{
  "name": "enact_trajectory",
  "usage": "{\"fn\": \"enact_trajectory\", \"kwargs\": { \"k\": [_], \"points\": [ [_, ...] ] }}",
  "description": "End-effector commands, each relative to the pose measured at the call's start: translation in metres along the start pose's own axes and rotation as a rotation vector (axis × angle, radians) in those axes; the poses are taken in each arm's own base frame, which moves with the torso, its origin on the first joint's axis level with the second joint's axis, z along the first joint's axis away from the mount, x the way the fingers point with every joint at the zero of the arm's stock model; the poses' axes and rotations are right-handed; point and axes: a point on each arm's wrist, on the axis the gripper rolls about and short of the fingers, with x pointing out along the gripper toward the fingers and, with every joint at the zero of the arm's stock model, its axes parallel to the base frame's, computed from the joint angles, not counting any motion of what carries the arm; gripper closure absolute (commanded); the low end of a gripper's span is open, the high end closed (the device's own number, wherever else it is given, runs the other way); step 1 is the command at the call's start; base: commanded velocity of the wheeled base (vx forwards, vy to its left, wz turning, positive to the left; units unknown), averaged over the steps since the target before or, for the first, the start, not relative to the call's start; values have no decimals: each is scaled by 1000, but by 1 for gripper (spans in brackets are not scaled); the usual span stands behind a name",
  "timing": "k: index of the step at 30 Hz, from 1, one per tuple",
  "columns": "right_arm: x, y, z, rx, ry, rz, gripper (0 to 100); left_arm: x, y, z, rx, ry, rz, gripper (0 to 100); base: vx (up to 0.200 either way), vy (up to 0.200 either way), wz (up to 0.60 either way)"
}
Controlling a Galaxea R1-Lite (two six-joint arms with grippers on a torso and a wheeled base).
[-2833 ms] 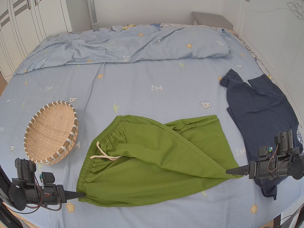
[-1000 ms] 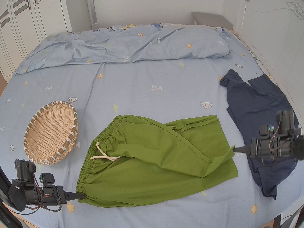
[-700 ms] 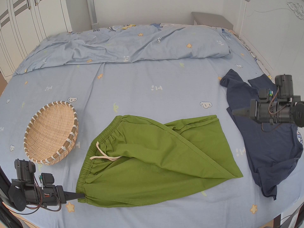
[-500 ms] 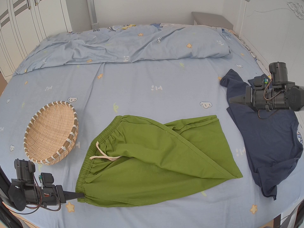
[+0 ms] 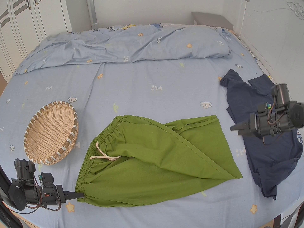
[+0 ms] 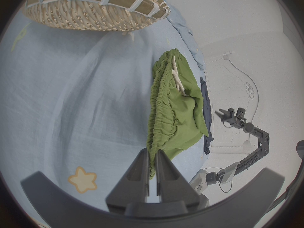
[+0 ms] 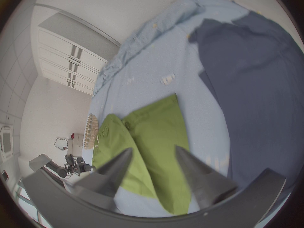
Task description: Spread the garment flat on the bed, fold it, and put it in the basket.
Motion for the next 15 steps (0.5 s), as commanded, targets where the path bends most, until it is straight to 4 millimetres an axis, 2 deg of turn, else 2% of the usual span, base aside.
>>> {"fn": "enact_trajectory", "kwargs": {
  "k": [1, 9, 15],
  "points": [
    [-43, 1, -66, 78, 45, -16, 0, 1, 0, -2, -4, 13, -2, 100, 0, 0, 0],
    [-38, -8, -92, 136, 124, -25, 0, 1, 0, -3, -6, 14, 0, 100, 0, 0, 0],
    [-32, -12, -103, 155, 173, -11, 0, 1, 0, -3, -7, 16, -1, 100, 0, 0, 0]
  ]
}}
